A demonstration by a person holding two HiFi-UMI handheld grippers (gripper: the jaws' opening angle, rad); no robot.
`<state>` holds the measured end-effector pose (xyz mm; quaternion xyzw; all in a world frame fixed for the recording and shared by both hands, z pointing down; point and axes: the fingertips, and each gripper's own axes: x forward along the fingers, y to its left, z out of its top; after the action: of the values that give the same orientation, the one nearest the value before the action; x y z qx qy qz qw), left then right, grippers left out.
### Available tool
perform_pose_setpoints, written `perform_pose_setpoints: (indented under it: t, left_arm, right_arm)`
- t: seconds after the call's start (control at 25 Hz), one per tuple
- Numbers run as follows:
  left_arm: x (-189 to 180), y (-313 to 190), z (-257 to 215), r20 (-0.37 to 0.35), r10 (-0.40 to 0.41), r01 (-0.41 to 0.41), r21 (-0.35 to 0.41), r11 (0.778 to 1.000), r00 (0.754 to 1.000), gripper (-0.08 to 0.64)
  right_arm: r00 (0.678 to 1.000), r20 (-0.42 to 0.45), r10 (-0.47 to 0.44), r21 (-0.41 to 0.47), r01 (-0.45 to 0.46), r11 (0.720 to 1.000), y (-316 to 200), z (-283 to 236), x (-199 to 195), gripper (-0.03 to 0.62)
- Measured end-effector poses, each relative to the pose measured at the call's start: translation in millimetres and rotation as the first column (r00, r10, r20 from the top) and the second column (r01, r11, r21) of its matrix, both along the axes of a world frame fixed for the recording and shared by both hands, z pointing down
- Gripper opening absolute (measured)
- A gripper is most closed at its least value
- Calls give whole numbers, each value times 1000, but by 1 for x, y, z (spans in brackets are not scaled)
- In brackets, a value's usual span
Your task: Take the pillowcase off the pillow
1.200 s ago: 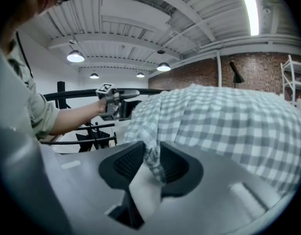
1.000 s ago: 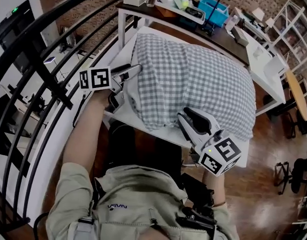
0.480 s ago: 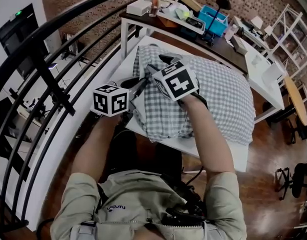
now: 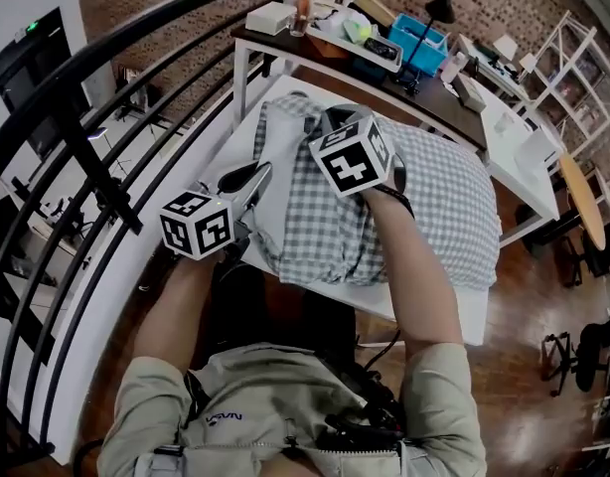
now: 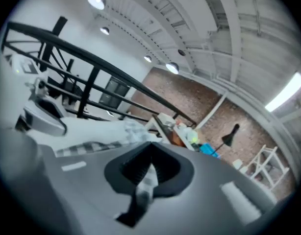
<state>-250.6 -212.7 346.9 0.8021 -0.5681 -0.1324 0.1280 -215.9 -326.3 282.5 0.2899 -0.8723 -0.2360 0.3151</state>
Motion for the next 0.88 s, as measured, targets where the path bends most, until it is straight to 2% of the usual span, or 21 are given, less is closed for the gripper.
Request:
perform_pose_setpoints:
  t: [0.08,0.16,0.2,0.28,0.36,0.48,0.6,0.68,0.72,0.8,0.88]
  left_arm:
    - [-8,12,3,-9,-9,9,10,1000,1000,28]
    - [-18,25,8,-21,-26,26,25,999,999,28]
    - [-22,31,10,-28,-31,32,28,999,999,28]
    - [-23,36,13,-39,-13,14,24,1000,999,31]
    - [-17,34,8,-43,26,-25,26,999,999,48]
    - [-17,40,-18,-71,32,-26,85,996,997,100]
    - [-36,41,-45,-103,-28,41,133,990,994,130]
    - [-53,21,-51,-96,-73,83,107,991,993,152]
    - [-58,7,-52,-94,-80,88,80,993,992,186]
    - [-61,-25,-50,-95,-71,73,14,997,993,250]
    - [-54,-55,-41,-66,-45,41,-70,997,997,310]
  right_arm:
    - [995,3,102,72,-102,992,-35,-14,31,6]
    - [978,-1,210,80,-209,975,-71,-18,71,6]
    - [966,-10,259,56,-258,965,-85,-12,92,6]
    - [946,-22,323,-59,-324,944,-101,17,126,6]
    - [950,-22,312,-128,-312,941,-99,42,132,6]
    - [970,-33,242,-47,-244,969,-87,44,119,6]
    - [977,-22,214,-29,-215,976,-85,44,117,8]
    - [980,-17,200,-16,-200,980,-82,41,116,8]
    - [982,-13,191,-9,-191,982,-78,39,115,8]
    - [986,3,166,-8,-166,986,-69,34,110,11]
    - [990,29,138,-24,-138,990,-60,29,103,18]
